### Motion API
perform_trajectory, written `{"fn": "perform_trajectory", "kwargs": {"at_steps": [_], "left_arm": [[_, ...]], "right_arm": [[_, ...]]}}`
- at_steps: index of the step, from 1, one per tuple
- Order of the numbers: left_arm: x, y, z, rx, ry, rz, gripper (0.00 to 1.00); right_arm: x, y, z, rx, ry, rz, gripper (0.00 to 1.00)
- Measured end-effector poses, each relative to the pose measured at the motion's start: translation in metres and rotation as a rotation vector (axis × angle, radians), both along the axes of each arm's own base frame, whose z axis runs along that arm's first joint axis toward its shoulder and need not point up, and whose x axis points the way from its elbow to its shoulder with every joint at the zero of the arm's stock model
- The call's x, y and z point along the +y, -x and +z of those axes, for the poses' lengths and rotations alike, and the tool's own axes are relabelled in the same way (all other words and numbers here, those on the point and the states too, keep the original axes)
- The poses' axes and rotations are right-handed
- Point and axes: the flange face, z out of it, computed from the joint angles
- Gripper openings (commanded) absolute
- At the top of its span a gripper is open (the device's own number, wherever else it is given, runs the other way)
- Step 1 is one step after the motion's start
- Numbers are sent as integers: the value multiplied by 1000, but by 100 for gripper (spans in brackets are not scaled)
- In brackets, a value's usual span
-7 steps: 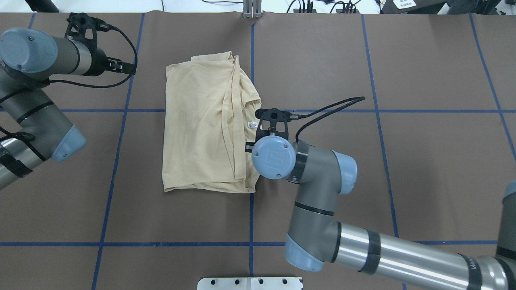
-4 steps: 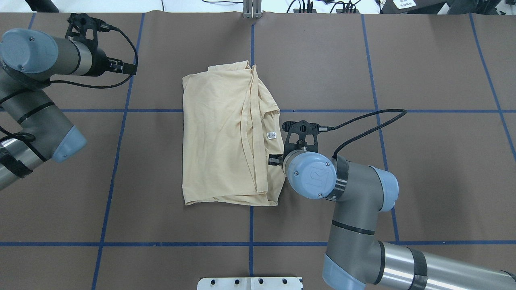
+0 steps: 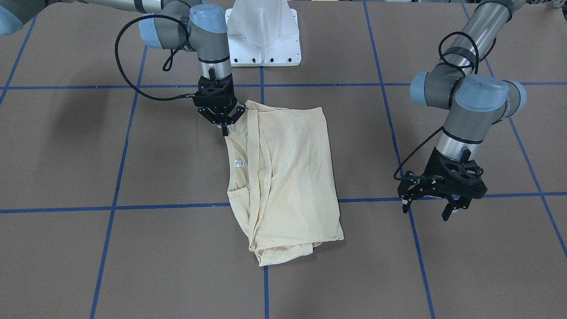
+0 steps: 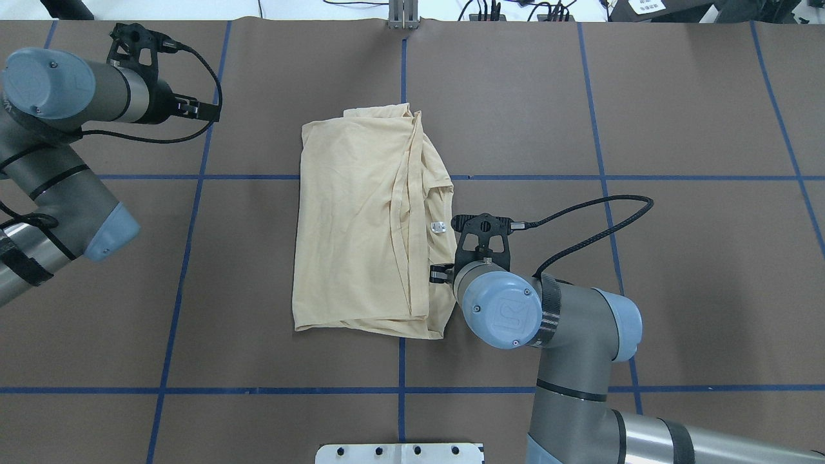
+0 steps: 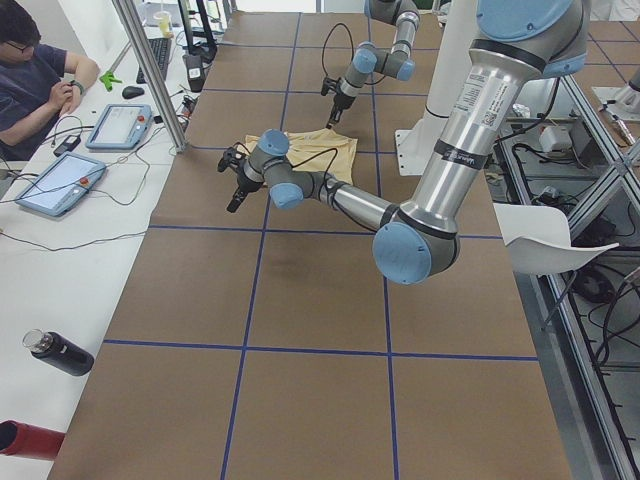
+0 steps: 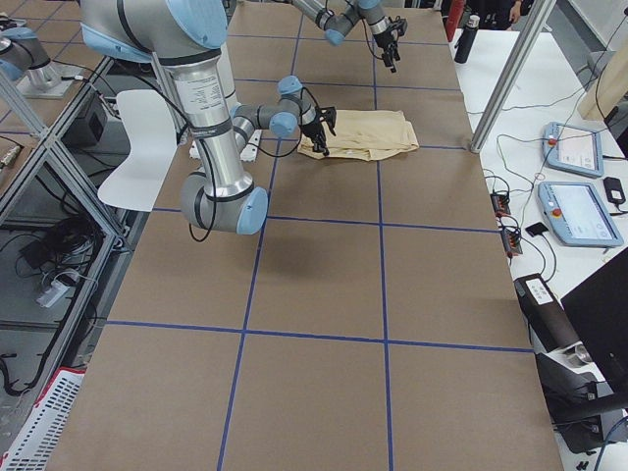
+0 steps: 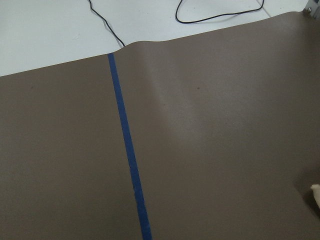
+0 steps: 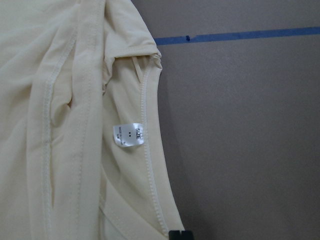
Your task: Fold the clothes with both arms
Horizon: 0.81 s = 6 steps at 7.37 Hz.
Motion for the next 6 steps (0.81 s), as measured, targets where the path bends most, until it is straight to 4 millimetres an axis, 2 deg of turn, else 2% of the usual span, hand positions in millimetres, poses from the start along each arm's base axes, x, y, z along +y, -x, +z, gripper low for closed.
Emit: {"fn": "perform_trajectory", "kwargs": {"at_steps": [2,4,6], "left_arm": [[1,-1,-1,2,-2,3,100],[2,-4,-2,4,-5,7,100],[3,-5,-3,5,-6,9,100]], "right_arm": [[-6,4,-7,8,-23,13,100],[-43,20,-53,37,-31,50,100],[-79,59,-93,87,-10,65,100]]}}
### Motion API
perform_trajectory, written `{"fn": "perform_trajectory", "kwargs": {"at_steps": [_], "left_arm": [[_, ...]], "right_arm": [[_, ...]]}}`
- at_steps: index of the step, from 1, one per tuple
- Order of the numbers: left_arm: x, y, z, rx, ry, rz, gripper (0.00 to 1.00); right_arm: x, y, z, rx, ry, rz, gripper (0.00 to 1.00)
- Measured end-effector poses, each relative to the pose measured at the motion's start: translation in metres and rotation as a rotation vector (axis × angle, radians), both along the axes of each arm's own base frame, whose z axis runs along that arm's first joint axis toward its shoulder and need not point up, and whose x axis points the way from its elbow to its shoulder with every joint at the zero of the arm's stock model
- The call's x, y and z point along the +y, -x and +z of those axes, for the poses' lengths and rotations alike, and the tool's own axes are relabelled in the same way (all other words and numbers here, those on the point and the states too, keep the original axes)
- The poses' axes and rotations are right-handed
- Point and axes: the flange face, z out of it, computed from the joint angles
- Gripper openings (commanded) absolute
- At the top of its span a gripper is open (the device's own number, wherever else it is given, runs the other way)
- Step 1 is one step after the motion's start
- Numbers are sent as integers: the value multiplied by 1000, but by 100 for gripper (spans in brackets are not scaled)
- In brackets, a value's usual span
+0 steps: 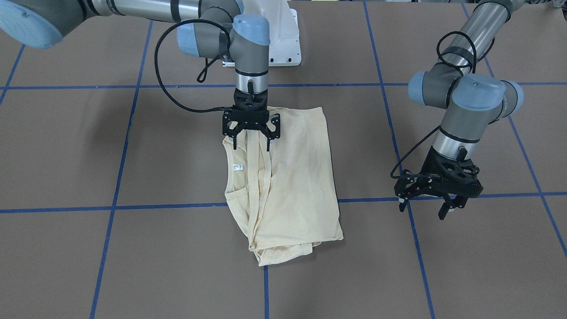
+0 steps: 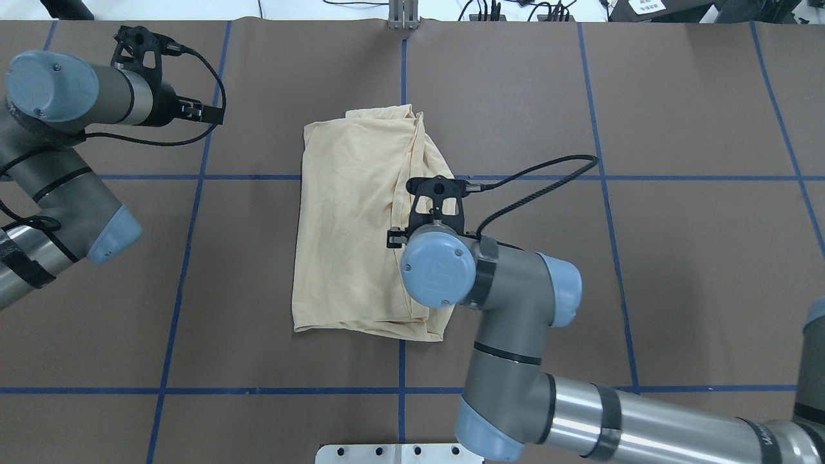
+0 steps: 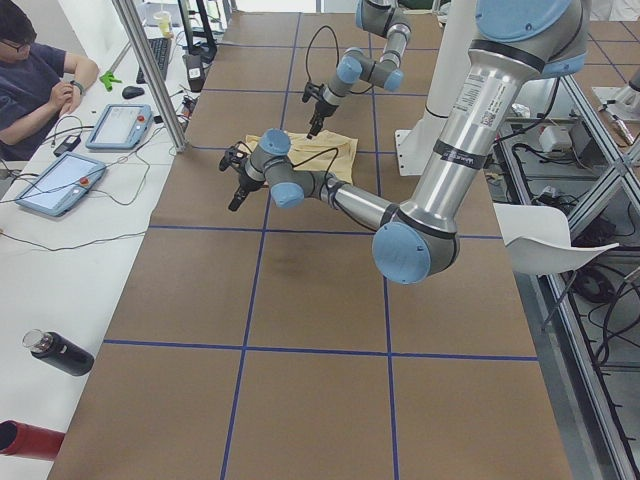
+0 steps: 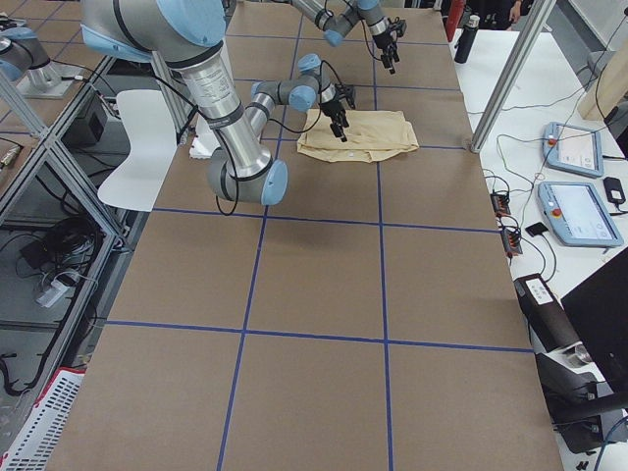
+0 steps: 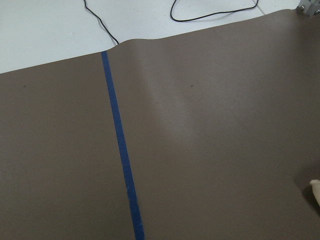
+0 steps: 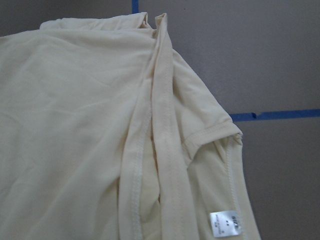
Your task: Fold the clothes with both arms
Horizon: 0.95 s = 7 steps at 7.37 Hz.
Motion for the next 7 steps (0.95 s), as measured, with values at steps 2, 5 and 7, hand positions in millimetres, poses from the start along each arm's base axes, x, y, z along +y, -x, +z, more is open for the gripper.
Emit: {"fn": "perform_trajectory", "kwargs": {"at_steps": [2,5,7], "left_arm": [[0,-1,0,0,0,1,100],[0,-1,0,1,0,0,100],[0,0,0,0,1,-1,100]], "right_arm": [[-19,27,-16,58,34,-21,99],[-20,40,-12,173,67,-102,99],[-24,54,-9,217,78,-129,99]]}}
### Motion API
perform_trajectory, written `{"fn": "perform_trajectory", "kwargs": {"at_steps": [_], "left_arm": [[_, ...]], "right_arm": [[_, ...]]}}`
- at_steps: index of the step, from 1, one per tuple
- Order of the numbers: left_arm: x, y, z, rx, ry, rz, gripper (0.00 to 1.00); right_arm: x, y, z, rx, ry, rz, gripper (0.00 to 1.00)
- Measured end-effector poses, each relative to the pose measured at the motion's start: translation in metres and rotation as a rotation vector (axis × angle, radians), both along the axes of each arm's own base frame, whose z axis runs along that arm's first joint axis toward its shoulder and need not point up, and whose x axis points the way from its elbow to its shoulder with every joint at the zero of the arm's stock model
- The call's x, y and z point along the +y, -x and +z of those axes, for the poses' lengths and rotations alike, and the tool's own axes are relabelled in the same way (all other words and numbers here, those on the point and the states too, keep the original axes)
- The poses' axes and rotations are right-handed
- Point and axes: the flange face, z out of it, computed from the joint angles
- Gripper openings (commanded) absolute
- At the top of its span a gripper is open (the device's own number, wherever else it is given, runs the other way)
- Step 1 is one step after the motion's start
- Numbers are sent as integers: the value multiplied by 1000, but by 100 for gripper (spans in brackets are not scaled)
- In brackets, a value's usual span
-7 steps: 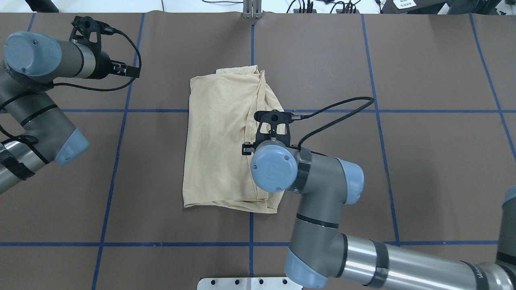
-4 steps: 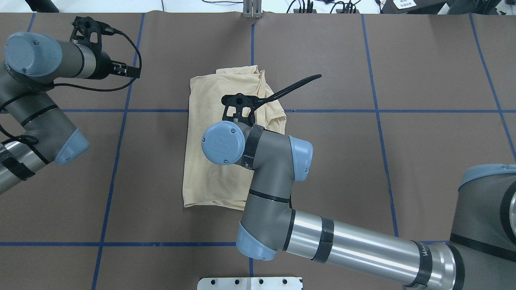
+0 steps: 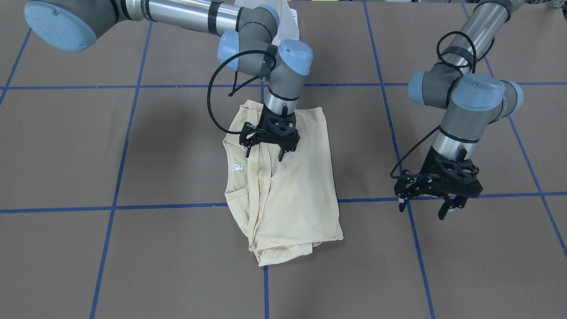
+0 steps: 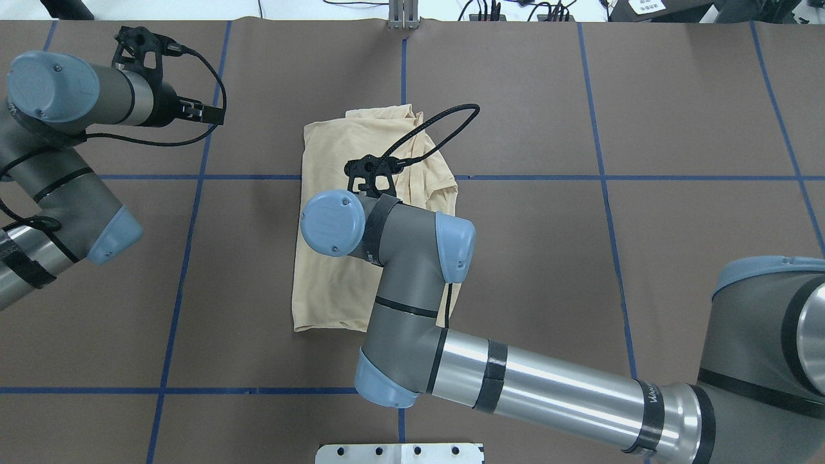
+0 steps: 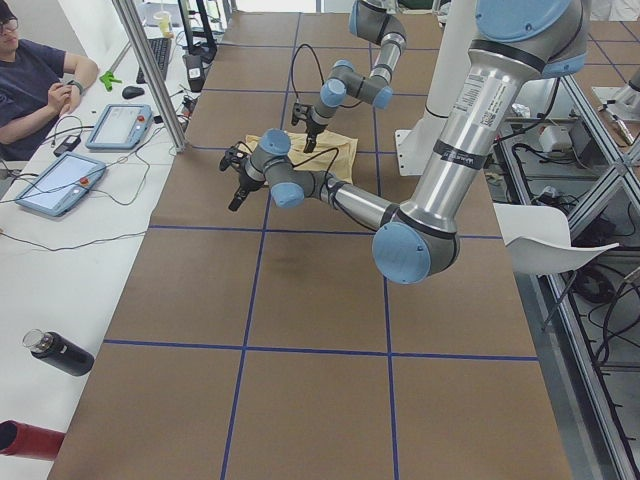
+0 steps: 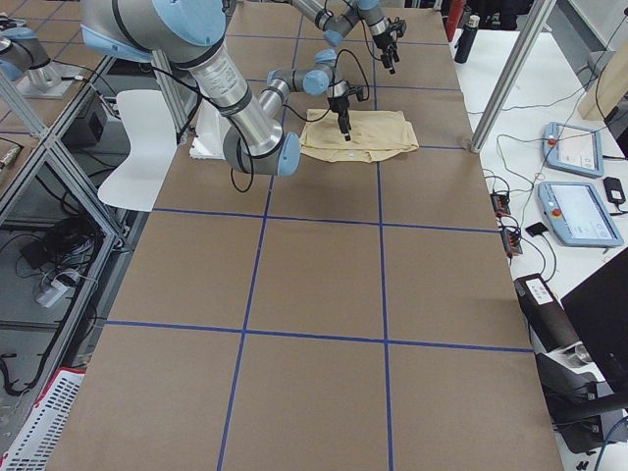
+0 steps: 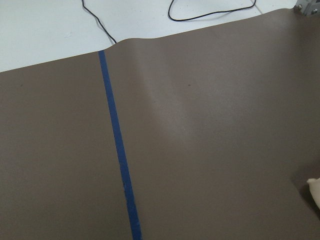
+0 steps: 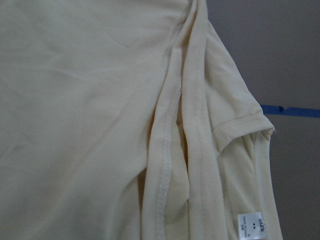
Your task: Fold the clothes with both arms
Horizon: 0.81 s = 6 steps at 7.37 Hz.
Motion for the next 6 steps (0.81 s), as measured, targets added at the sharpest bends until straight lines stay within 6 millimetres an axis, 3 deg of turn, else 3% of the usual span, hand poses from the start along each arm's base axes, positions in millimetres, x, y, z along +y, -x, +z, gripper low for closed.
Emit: {"fn": "perform_trajectory", "kwargs": {"at_steps": [6], "left_arm": [[0,-1,2,-3,3,1,100]], "right_arm": [[-2,3,14,100,-29,-114,95]]}}
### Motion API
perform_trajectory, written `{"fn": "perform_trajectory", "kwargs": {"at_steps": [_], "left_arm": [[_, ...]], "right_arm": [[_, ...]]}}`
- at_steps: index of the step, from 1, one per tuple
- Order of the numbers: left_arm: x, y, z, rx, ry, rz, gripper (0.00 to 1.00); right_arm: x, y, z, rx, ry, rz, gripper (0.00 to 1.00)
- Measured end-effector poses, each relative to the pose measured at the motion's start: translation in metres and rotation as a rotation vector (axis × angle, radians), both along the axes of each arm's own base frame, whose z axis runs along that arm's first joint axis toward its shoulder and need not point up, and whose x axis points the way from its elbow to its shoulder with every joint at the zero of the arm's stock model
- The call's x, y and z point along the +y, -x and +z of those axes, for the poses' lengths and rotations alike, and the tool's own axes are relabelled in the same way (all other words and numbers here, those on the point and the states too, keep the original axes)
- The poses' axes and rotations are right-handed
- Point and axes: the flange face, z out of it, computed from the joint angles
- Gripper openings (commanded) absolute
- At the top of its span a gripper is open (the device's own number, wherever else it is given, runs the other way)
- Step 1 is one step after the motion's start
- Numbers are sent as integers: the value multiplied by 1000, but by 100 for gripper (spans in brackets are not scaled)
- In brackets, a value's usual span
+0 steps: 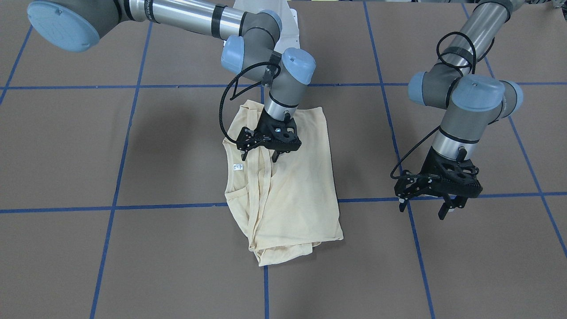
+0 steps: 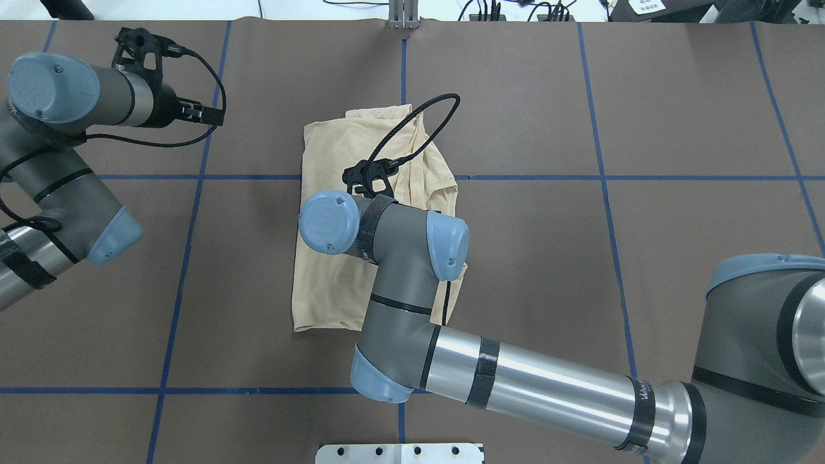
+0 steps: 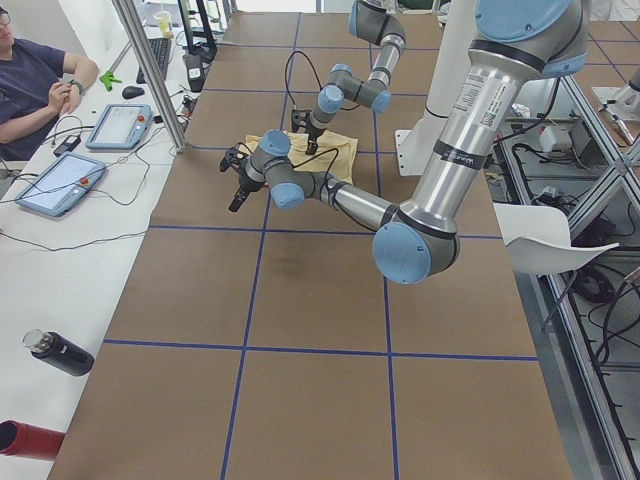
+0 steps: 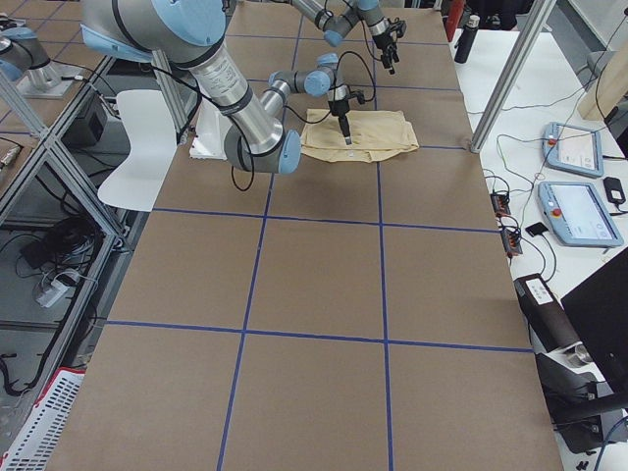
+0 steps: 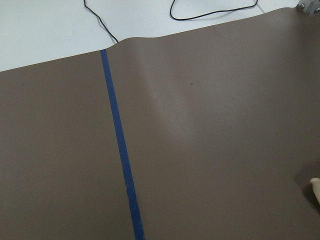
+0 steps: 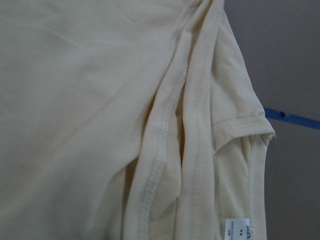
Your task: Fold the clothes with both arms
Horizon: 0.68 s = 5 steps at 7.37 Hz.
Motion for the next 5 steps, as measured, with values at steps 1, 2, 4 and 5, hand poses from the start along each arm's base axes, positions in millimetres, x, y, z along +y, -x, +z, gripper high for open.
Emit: {"fn": "perform_trajectory", "kwargs": {"at_steps": [1,2,4,5], "left_arm": [[0,0,0,-1,1,0,100],[0,0,1,-1,1,-1,100],[0,0,2,-2,2,0,100],[0,0,2,-2,3,0,100]], "right_arm": [[0,-1,2,10,-6,-14,93],[0,-2,3,22,-11,-30,74],[-1,-3,6,33,-14,-40,48],[-2,-5,10,38,-15,-44,48]]}}
